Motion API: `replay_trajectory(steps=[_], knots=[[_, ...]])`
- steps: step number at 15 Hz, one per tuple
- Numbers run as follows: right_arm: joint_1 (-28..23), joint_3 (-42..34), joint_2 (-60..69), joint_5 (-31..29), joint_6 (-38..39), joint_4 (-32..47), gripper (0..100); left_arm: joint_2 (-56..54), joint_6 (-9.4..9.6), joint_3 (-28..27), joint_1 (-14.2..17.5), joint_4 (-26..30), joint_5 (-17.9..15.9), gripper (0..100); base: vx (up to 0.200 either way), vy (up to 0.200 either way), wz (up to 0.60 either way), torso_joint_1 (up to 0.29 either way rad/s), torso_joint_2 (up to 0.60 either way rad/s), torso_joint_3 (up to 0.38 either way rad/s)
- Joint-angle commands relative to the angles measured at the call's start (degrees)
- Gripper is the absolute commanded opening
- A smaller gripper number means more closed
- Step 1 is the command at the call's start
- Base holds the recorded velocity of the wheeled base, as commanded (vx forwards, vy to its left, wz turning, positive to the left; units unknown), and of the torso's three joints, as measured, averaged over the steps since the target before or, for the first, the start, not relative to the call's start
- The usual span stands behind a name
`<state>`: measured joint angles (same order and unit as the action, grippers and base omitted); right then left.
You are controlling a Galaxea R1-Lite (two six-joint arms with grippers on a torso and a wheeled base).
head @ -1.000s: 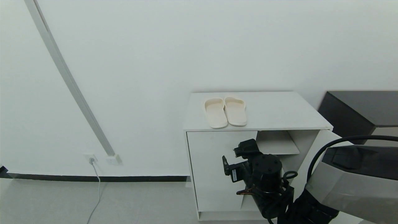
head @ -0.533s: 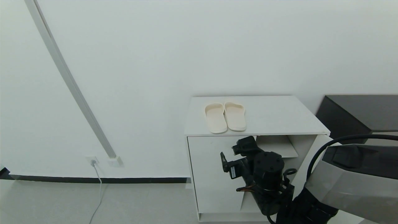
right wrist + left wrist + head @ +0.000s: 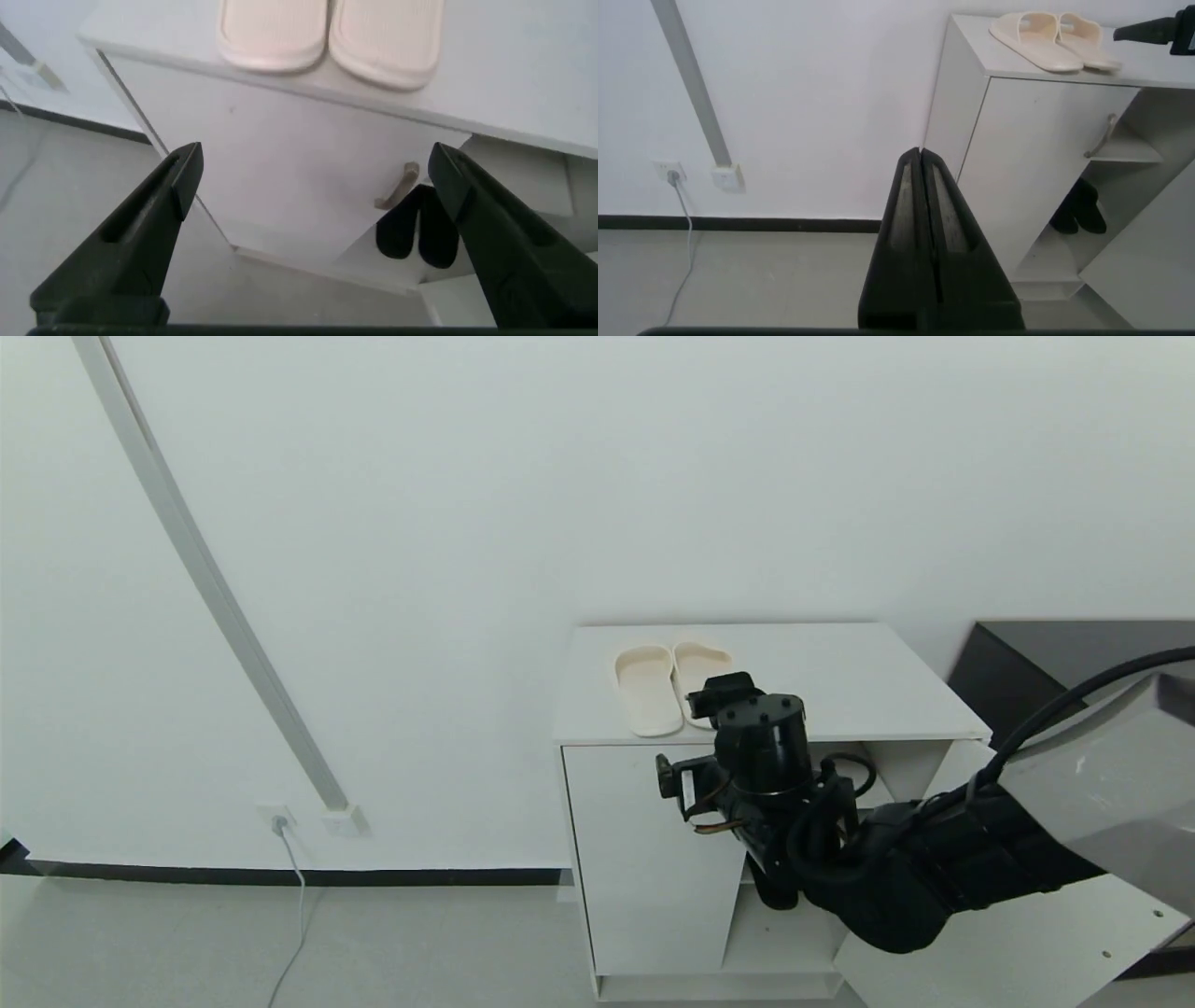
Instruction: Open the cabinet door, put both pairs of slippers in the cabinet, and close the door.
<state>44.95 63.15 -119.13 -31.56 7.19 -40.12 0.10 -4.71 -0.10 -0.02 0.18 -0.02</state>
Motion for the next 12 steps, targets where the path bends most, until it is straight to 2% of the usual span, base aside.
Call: replay_trajectory(steps=[1,4,12], knots=[[0.05,2.33,2.06,0.01,0.45,0.57,100,-0.01,-0.04,0.01,0.02,-0.01,0.02,0,0.0,0.0,0.0,0.0,0.0,0.0],[0.05,2.07,1.7,-0.08,1.51,0.48,100,0.08,-0.13,0.01,0.02,-0.01,0.02,0,0.0,0.0,0.0,0.0,0.0,0.0],[-0.03,1.28,-1.46,-0.34,1.77,-1.8,100,0.08,-0.13,0.01,-0.06,-0.01,-0.06,0,0.2,0.0,0.0,0.002,0.0,0.002]])
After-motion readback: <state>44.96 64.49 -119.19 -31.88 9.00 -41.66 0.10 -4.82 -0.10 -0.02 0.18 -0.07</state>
